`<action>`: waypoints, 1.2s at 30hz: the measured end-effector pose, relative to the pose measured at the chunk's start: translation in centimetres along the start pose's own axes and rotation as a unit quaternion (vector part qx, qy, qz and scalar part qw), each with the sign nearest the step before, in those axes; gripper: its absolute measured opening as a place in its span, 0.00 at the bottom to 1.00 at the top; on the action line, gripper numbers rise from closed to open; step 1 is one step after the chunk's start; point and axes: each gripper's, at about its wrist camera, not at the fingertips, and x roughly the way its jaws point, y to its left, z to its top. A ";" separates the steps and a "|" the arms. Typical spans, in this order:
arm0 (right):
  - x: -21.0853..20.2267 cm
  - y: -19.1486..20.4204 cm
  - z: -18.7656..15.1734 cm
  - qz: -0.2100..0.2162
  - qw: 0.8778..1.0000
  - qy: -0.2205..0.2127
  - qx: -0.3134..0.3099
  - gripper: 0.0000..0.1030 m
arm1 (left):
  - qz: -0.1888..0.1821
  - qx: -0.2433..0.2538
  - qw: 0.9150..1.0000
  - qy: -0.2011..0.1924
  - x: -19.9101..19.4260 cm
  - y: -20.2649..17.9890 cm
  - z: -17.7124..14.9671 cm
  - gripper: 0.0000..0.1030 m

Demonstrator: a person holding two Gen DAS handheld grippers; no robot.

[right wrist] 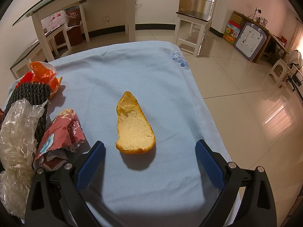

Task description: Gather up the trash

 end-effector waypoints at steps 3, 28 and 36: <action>0.0 -0.1 0.0 0.001 1.000 0.000 0.001 0.93 | 0.000 0.000 1.000 0.000 0.0 0.0 0.0 0.83; -9.4 -2.2 -1.9 0.069 0.989 -0.133 0.015 0.89 | 0.009 -0.086 0.995 -0.042 -4.6 1.6 -1.0 0.68; -12.6 -1.0 -3.2 0.102 0.981 -0.166 0.005 0.89 | 0.062 -0.056 0.990 -0.114 -9.6 0.6 -2.1 0.59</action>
